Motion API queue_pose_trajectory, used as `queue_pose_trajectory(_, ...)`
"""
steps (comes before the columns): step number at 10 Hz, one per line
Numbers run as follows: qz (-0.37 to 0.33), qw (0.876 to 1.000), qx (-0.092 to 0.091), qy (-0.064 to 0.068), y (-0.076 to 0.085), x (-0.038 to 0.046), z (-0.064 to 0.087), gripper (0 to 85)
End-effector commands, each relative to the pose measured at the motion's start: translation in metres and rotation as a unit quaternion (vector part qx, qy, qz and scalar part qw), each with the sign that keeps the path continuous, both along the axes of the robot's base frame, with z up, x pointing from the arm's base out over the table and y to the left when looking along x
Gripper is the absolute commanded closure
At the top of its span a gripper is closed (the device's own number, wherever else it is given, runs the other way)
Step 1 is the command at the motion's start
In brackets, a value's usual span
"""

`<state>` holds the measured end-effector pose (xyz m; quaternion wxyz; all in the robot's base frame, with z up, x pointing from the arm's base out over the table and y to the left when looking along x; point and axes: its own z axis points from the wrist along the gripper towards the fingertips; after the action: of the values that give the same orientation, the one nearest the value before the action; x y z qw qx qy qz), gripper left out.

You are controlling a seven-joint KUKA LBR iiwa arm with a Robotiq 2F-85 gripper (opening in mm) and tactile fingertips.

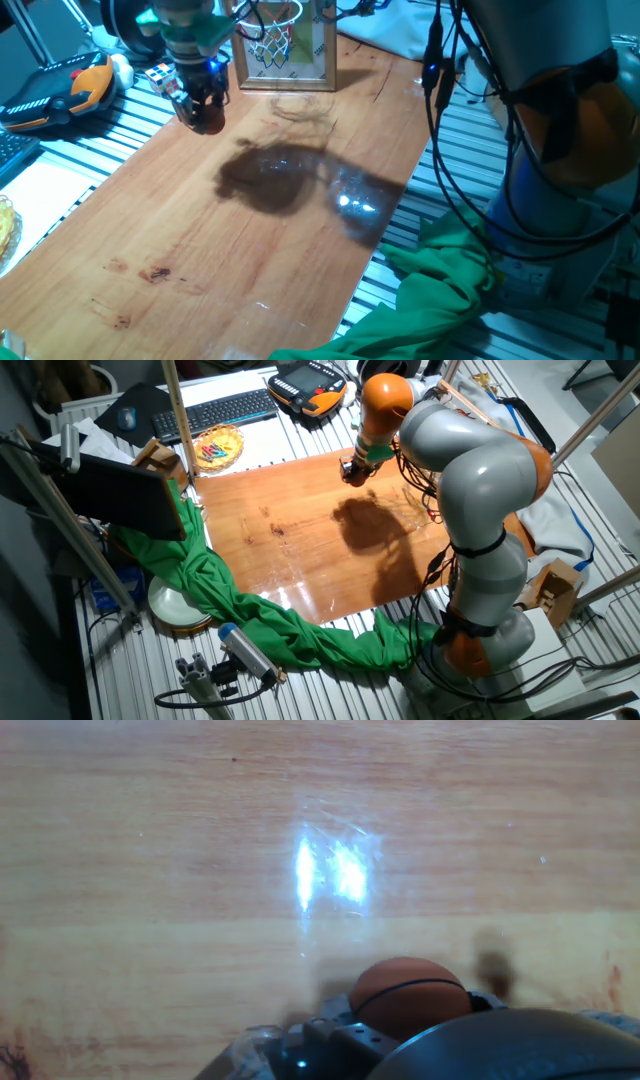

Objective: Grab a basketball, release it and shoot it into the basket

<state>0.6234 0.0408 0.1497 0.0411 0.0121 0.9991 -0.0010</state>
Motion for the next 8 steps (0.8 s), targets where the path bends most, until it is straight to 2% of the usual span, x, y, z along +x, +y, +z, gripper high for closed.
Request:
queue_pose_trajectory(1,-0.005,1.0,-0.003,0.0,-0.002,-0.0015,0.002,84.3)
queue_pose_trajectory(2,-0.013,1.0,-0.004,0.005,-0.007,-0.0023,0.006,84.3)
queue_pose_trajectory(4,-0.027,1.0,0.007,0.013,-0.014,-0.0026,0.01,84.3)
queue_pose_trajectory(7,-0.044,0.999,0.012,0.014,-0.014,-0.0026,0.01,84.3)
queue_pose_trajectory(8,-0.059,0.998,0.009,0.016,-0.014,-0.0026,0.01,84.3)
